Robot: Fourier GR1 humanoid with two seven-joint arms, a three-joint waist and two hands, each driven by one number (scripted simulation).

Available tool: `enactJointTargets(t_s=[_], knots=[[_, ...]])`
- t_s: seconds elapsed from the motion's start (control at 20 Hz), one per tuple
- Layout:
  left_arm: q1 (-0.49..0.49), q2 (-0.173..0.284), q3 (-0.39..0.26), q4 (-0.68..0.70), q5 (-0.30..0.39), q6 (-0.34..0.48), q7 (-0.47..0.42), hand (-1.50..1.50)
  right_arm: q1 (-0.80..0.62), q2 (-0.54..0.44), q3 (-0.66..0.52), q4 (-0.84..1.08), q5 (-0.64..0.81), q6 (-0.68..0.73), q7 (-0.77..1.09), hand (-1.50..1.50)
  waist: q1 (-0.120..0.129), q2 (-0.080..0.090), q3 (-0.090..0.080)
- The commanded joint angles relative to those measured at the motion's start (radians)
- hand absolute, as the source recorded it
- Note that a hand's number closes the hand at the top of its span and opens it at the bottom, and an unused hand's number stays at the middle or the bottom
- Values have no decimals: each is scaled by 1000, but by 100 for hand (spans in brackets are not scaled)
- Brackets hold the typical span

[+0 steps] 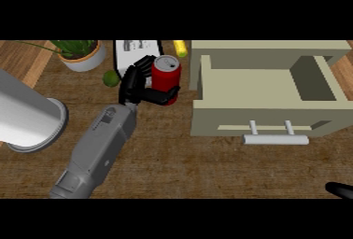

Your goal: Pick up the can, place it into the drawer and close the drawer

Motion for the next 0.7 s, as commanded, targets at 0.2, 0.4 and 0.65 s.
enactJointTargets(t_s=[0.2,0.4,0.65], knots=[[-163,1,-10,-216,-15,108,308,150,24,26,24,-59,18,-9,17,-150,-13,3,0],[-256,-13,-23,-229,-55,164,421,150,29,32,54,-52,48,6,-4,-150,-15,6,0],[-373,-41,-35,-225,-96,200,519,150,-21,-18,-37,37,-35,22,-15,-150,-19,6,0]])
